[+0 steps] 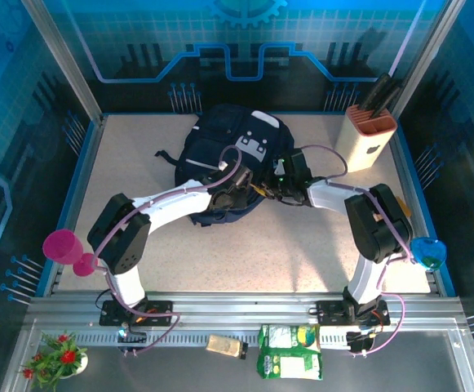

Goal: Pack the student bag
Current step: Unzip the student bag at the top-center of the table.

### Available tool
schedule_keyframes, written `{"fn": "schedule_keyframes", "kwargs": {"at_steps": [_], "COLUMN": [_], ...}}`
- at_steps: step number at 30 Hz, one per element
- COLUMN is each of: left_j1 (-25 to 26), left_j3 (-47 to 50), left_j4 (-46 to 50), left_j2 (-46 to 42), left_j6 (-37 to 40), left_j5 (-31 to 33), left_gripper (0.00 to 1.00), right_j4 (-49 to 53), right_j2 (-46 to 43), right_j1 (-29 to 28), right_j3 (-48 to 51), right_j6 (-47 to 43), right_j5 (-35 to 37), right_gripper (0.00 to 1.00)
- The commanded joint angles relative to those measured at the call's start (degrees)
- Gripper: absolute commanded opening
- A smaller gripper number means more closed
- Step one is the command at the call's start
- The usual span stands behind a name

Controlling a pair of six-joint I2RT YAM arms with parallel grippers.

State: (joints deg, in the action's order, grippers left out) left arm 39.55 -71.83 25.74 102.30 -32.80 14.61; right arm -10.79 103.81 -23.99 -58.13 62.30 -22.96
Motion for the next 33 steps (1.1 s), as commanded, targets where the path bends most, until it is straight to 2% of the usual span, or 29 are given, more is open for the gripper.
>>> {"fn": "schedule_keyframes", "kwargs": {"at_steps": [1, 5, 9, 15, 21, 29, 33], "left_j1": [-0.05, -1.1, -4.59, -10.51, -15.74, -16.62, -16.09], "left_j3": [0.39, 1.31, 4.09, 8.11, 9.87, 6.86, 5.99], "left_j4": [1.31, 1.8, 1.05, 2.3, 2.6, 3.13, 2.0], "left_j2": [-2.94, -4.31, -6.81, -11.32, -14.08, -11.06, -9.94], "left_j6": [1.81, 3.18, 7.78, 14.98, 17.09, 21.51, 21.66], "left_j5": [2.39, 2.68, -0.9, -1.24, -2.66, -3.71, -10.69], "left_gripper": [0.0, 0.0, 0.0, 0.0, 0.0, 0.0, 0.0], "right_j4": [-1.31, 0.18, 2.3, 5.04, 7.05, 10.67, 11.57], "right_j2": [1.69, 1.75, 0.67, -1.62, -4.12, -7.36, -9.06], "right_j1": [-0.53, -0.1, 1.06, 3.52, 7.64, 13.62, 15.45], "right_j3": [-2.13, -2.17, -1.74, -0.77, 0.88, 1.23, 1.69], "right_j6": [0.81, -0.45, -2.62, -6.23, -9.52, -14.61, -14.67], "right_j5": [-0.64, 0.67, 2.35, 4.15, 4.52, 3.44, 2.17], "right_gripper": [0.27, 0.15, 0.1, 0.09, 0.08, 0.09, 0.14]}}
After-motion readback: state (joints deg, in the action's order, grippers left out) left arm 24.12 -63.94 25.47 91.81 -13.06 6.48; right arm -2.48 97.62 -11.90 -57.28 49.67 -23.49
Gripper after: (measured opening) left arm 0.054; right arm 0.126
